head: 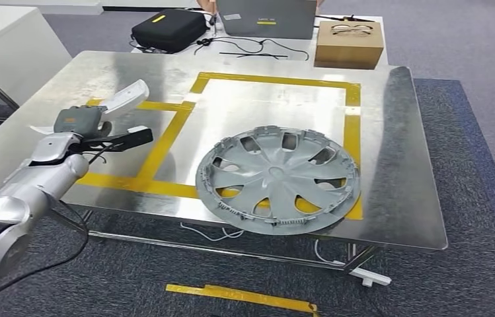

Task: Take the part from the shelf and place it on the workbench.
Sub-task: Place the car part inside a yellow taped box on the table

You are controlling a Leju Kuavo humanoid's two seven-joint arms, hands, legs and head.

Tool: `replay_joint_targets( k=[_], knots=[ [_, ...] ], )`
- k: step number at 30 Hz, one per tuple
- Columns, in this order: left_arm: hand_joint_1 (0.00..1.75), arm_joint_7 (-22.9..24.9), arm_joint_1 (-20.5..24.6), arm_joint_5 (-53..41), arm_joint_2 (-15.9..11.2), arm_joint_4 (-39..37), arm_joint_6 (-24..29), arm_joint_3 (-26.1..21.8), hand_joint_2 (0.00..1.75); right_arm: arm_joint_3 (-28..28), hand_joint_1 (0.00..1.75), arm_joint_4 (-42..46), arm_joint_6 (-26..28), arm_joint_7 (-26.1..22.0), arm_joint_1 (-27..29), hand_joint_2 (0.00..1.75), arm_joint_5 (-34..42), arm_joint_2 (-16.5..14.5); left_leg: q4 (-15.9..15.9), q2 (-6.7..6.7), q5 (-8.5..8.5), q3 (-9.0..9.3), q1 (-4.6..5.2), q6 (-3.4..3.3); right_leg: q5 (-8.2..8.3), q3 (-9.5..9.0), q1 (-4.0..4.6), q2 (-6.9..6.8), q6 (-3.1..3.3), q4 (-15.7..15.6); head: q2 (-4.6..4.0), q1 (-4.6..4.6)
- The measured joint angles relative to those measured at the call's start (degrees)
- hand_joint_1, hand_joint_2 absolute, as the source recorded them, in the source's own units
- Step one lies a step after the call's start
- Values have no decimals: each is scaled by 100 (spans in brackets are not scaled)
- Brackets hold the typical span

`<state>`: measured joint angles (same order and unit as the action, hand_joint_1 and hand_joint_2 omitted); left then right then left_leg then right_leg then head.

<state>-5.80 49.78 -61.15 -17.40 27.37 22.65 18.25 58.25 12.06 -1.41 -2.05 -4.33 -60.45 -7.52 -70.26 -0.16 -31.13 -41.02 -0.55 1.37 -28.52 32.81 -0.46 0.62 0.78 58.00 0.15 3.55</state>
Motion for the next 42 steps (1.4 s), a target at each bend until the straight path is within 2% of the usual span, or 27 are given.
replay_joint_targets(
  k=[1, 2, 3, 4, 6, 8, 10, 12, 13, 15, 16, 17, 18, 19, 20, 22, 24, 27, 29, 31, 32, 33, 34, 36, 37, 39, 42],
  knots=[
    [0, 8, -20, 14, -9, -37, -13, 0, 175, 4, 0, -1, 5, 3, 11, 0, 1, 0, -305, 0, -89, -147, -1, 9, -4, -8, 1, -1, 5, 1, 0, 0],
    [0, 19, -48, 26, -16, -69, -21, 0, 175, 10, 0, 0, 10, 5, 21, 0, 1, 0, -447, 0, -82, -221, -2, 11, -9, -18, 1, -1, 9, 2, 0, 1],
    [0, 32, -74, 38, -25, -94, -22, 0, 175, 17, 0, 0, 14, 5, 30, 0, 2, 0, -378, 1, 28, -197, -2, 3, -15, -29, 2, 1, 9, 4, 0, 2],
    [0, 42, -91, 60, -34, -112, -21, -1, 175, 23, 0, -1, 17, 6, 36, 0, 2, 0, -95, 1, 224, -72, -2, -12, -25, -46, 4, 3, 6, 5, 0, 2],
    [0, 11, -95, 187, -46, -134, -68, -34, 87, 34, 0, -1, 20, 6, 37, 0, 2, 0, 661, 1, 560, 279, 8, -51, -51, -65, 21, 5, -21, 14, 0, -2],
    [0, -115, -103, 458, -46, -145, -223, -136, 0, 46, 0, 0, 22, 9, 33, 0, 2, 0, 1072, 0, 622, 469, 29, -87, -68, -49, 41, 6, -66, 21, 0, -5],
    [0, -245, -147, 713, -33, -147, -375, -286, 0, 68, 0, 1, 25, 14, 36, 0, 2, 0, 1124, -3, 591, 487, 34, -129, -72, -40, 46, 1, -121, 8, 0, -6],
    [0, -307, -183, 824, -18, -147, -433, -408, 0, 86, 0, 1, 32, 14, 37, 0, 2, 1, 1159, -2, 604, 502, 8, -188, -168, 22, 45, -8, -182, 108, 0, -17],
    [0, -322, -189, 841, -9, -147, -444, -451, 0, 91, 0, 1, 35, 14, 35, 0, 2, 2, 1176, 1, 612, 510, -8, -215, -293, 130, 42, -11, -208, 319, 0, -28],
    [0, -348, -204, 873, 12, -149, -472, -512, 0, 103, 0, 1, 36, 14, 37, 0, 2, 2, 1180, 4, 612, 512, -14, -248, -625, 499, 26, -16, -247, 1046, 0, -45],
    [0, -371, -221, 913, 26, -149, -500, -540, 0, 111, 0, 1, 36, 15, 42, 0, 1, 2, 1180, 5, 611, 512, -13, -253, -738, 690, 21, -17, -262, 1405, 0, -45],
    [0, -410, -240, 978, 43, -150, -542, -574, 0, 121, 0, 1, 36, 15, 47, 0, 0, 2, 1179, 4, 610, 513, -13, -254, -749, 813, 19, -17, -271, 1602, 0, -45],
    [0, -461, -257, 1058, 60, -150, -588, -614, 0, 130, 0, 1, 36, 15, 51, 0, -2, 2, 1178, 3, 608, 515, -13, -255, -652, 836, 17, -17, -275, 1584, 0, -46],
    [0, -524, -271, 1147, 80, -150, -629, -664, 0, 137, 0, 1, 36, 14, 50, 0, -4, 2, 1177, 1, 607, 519, -13, -253, -464, 754, 16, -18, -271, 1352, 0, -45],
    [0, -596, -280, 1242, 101, -147, -655, -718, 0, 143, 0, 1, 37, 13, 47, 0, -6, 2, 1176, -1, 605, 523, -13, -249, -237, 590, 14, -21, -260, 968, 0, -46],
    [0, -815, -308, 1527, 155, -118, -642, -843, 0, 159, 0, 1, 39, 8, 33, 0, -9, 2, 1163, -7, 599, 519, 10, -212, 35, 253, 18, -21, -222, 262, 0, -41],
    [0, -1187, -402, 2089, 257, 0, -593, -1057, 0, 175, 0, 1, 47, 7, 33, 0, -16, 2, 1164, -11, 611, 511, 28, -154, 60, 121, 28, -13, -178, 24, 0, -35],
    [0, -1677, -669, 3058, 508, 408, -556, -1513, 0, 196, 0, 1, 80, 9, 40, 0, -38, -1, 1104, -7, 549, 494, 15, -72, 102, 93, 6, -7, -79, -20, 0, -27],
    [0, -1783, -808, 3371, 638, 678, -553, -1752, 0, 216, 0, 1, 93, 9, 28, 0, -47, -3, 661, -1, 267, 316, 3, -22, 126, 76, -13, -7, -27, -47, 0, -9],
    [0, -1791, -923, 3458, 720, 858, -560, -1898, 0, 234, 0, 1, 94, 8, 32, 0, -52, -4, -101, 0, -78, -8, -2, 12, 124, 76, -10, -5, -13, -46, 0, 1],
    [0, -1796, -988, 3495, 755, 935, -564, -1954, 0, 243, 0, 1, 93, 9, 40, 0, -54, -4, -370, 0, -149, -123, -3, 20, 122, 74, -9, -4, -10, -44, 0, 1],
    [0, -1813, -1041, 3549, 785, 1004, -568, -2003, 0, 253, 0, 1, 94, 9, 44, 0, -57, -4, -422, 0, -104, -143, -3, 18, 121, 73, -8, -2, -10, -41, 0, 2],
    [0, -1844, -1078, 3629, 815, 1073, -574, -2053, 0, 264, 0, 1, 96, 10, 46, 0, -59, -4, -236, 0, 45, -51, -3, 6, 119, 70, -7, -1, -12, -38, 0, 2],
    [0, -1932, -1108, 3906, 880, 1232, -609, -2177, 0, 278, 0, 1, 104, 11, 40, 0, -63, -7, 507, 0, 411, 307, 3, -40, 110, 62, 2, -2, -27, -33, 0, 0],
    [0, -1963, -1112, 4065, 915, 1311, -634, -2237, 0, 280, 0, 1, 110, 11, 35, 0, -63, -9, 857, -2, 514, 473, 12, -65, 104, 65, 15, -3, -43, -26, 0, -1],
    [0, -1986, -1155, 4366, 994, 1490, -671, -2334, 0, 285, 0, 1, 119, 13, 32, 0, -64, -14, 1158, -7, 538, 609, 33, -104, 109, 84, 30, -6, -91, -26, 0, -4],
    [0, -1956, -1321, 4685, 1113, 1881, -677, -2393, 0, 313, 0, 1, 133, 11, 39, 0, -66, -15, 1203, 0, 572, 610, 19, -186, 69, 120, 31, -6, -181, 7, 0, -7]
  ],
)
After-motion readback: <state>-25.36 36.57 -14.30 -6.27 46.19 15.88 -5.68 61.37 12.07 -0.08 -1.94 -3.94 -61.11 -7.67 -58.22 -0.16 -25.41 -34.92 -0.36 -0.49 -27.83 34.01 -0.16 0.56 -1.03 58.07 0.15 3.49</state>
